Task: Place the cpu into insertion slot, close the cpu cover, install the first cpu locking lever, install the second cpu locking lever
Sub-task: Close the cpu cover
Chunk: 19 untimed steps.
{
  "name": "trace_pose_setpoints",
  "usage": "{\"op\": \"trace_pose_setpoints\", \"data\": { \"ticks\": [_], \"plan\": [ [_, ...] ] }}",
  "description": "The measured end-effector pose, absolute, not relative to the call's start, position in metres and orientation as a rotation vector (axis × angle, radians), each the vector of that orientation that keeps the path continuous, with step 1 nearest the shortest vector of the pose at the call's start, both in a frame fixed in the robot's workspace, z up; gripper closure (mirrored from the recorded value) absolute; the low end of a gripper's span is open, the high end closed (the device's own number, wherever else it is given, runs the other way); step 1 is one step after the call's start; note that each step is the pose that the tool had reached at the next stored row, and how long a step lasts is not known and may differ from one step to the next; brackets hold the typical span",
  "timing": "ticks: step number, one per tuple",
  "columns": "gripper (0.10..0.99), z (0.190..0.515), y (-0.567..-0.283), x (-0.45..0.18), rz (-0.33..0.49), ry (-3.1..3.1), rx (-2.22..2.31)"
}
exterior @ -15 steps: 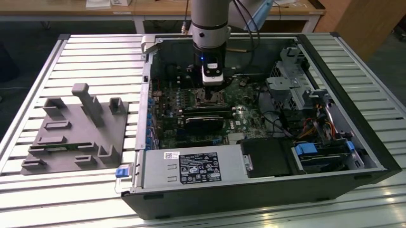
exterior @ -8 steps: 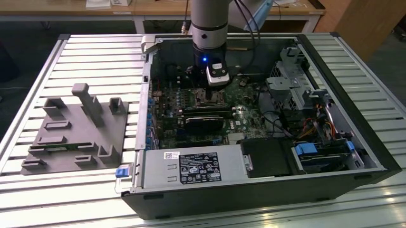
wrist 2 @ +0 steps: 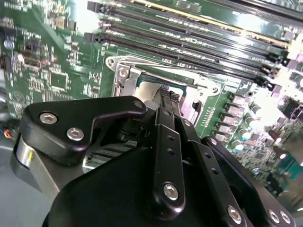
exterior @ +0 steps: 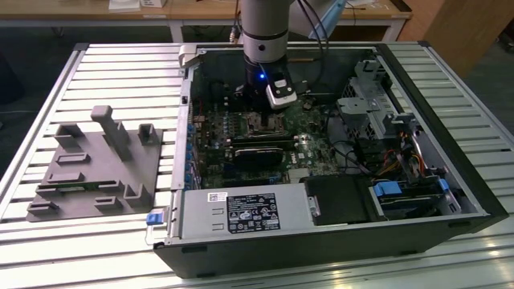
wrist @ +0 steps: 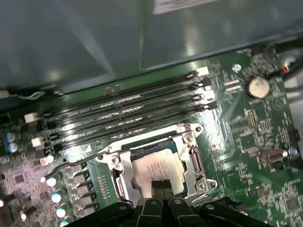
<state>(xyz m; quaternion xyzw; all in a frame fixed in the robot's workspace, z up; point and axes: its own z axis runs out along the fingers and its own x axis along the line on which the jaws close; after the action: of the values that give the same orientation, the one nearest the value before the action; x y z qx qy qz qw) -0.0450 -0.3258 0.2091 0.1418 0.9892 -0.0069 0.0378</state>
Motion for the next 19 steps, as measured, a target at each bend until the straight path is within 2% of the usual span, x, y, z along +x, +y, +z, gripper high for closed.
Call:
{"op": "trace_pose_setpoints", "data": {
  "ticks": [19],
  "plan": [
    [0.980,0.2082,-0.3258,-0.0451,0.038,3.071,0.145]
  ]
}}
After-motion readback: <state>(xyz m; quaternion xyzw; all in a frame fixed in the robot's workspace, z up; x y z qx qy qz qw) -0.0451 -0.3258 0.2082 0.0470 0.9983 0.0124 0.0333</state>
